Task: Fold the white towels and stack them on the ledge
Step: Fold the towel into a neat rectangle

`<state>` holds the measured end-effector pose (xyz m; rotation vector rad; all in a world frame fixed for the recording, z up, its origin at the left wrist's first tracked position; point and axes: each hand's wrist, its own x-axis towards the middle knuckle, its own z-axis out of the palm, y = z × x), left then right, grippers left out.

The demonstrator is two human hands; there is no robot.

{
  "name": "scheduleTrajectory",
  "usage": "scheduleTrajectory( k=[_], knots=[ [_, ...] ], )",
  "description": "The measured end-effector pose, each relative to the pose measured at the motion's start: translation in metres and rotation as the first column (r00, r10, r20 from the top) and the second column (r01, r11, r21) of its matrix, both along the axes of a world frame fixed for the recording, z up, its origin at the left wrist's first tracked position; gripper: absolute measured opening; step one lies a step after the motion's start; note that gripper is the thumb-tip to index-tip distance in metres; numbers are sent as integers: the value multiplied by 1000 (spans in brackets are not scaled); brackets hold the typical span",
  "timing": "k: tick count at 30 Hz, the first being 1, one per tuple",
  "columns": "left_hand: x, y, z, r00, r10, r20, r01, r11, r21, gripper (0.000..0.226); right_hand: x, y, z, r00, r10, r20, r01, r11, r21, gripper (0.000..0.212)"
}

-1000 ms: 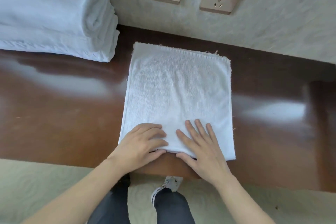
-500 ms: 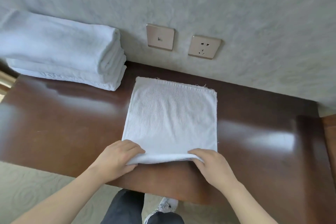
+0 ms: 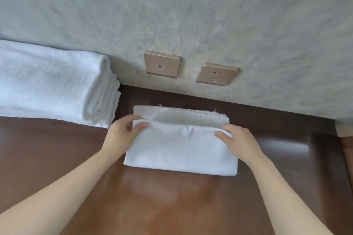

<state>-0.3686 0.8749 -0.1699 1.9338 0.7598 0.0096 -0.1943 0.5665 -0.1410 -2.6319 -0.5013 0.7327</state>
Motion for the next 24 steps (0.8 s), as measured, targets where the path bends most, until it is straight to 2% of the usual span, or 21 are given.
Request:
scheduleTrajectory(
  k=[4, 8, 11, 13, 15, 17, 20, 22, 24],
  knots=[
    [36, 15, -17, 992, 121, -23, -122, 992, -42, 9, 29, 14, -8, 989, -139, 44, 138, 990, 41, 39],
    [53, 22, -31, 979, 170, -115, -159, 982, 107, 21, 38, 27, -26, 976, -208, 60, 206, 978, 45, 26],
    [53, 18, -35, 980, 182, -81, -170, 976, 133, 19, 32, 31, -37, 954, -288, 79, 284, 957, 59, 21],
    [46, 12, -34, 982, 187, -10, -183, 971, 157, 24, 23, 32, -40, 915, -381, 131, 378, 925, 50, 38],
    [37, 5, -32, 971, 238, 21, -237, 950, 204, 47, 11, 30, -40, 851, -501, 160, 500, 865, 44, 55],
    [29, -6, -28, 957, 282, -66, -256, 931, 261, 58, -1, 23, -41, 784, -607, 129, 613, 790, -8, 56],
    [17, -27, -24, 939, 257, -231, -175, 930, 323, 65, -20, 7, -44, 743, -668, 43, 666, 732, -145, 55],
    [14, -36, -24, 915, 275, -295, -186, 937, 296, 67, -31, 4, -45, 730, -684, -23, 676, 726, -125, 51],
    [15, -38, -22, 883, 294, -366, -185, 934, 305, 66, -36, 9, -45, 753, -658, -24, 656, 752, -67, 45]
  ],
)
